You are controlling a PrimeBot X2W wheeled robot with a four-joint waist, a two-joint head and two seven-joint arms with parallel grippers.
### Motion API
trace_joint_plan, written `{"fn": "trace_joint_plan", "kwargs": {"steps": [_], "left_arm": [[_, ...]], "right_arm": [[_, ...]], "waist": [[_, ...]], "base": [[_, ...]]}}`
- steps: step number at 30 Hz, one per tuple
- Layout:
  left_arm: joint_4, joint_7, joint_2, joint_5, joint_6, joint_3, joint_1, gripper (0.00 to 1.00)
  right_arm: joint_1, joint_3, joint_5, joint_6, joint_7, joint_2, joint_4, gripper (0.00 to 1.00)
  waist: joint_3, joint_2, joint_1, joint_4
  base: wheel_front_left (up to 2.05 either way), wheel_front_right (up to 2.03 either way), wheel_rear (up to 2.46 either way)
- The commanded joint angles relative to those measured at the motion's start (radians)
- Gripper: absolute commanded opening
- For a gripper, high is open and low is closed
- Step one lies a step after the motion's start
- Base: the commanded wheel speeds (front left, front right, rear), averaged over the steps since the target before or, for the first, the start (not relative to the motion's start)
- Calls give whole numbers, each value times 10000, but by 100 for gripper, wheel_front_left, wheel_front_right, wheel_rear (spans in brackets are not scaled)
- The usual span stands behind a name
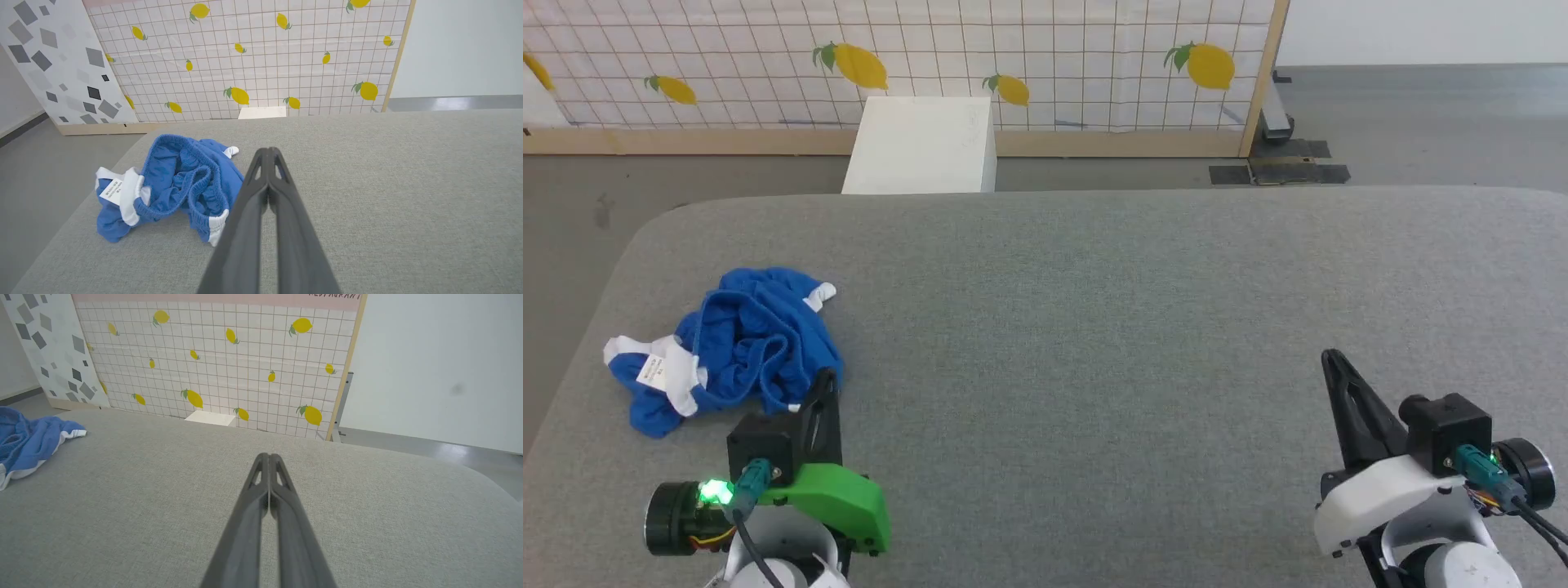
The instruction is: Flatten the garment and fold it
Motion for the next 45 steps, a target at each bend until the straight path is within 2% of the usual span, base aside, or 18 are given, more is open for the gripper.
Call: {"fn": "trace_joint_plan", "kwargs": {"steps": [1, 15, 16, 33, 45], "left_arm": [[-28, 14, -49, 105, 74, 41, 135, 0], [-28, 14, -49, 105, 74, 41, 135, 0], [2, -1, 2, -5, -4, -6, -3, 100], [261, -280, -4, -251, -14, -176, -31, 100], [411, -526, -8, -443, -10, -183, -36, 100]], "right_arm": [[86, 16, -60, -15, 28, -1, -53, 0], [86, 16, -60, -15, 28, -1, -53, 0], [1, -3, 6, 0, -3, 0, 2, 100], [90, -77, 365, -2, -280, 0, 249, 100], [165, -95, 651, -3, -524, 0, 461, 100]], "waist": [[0, 0, 0, 0], [0, 0, 0, 0], [0, 0, 0, 0], [-9, 0, 0, 26], [-17, 0, 0, 287]], "base": [[0, 0, 0], [0, 0, 0], [0, 0, 0], [0, 0, 0], [0, 0, 0]]}}
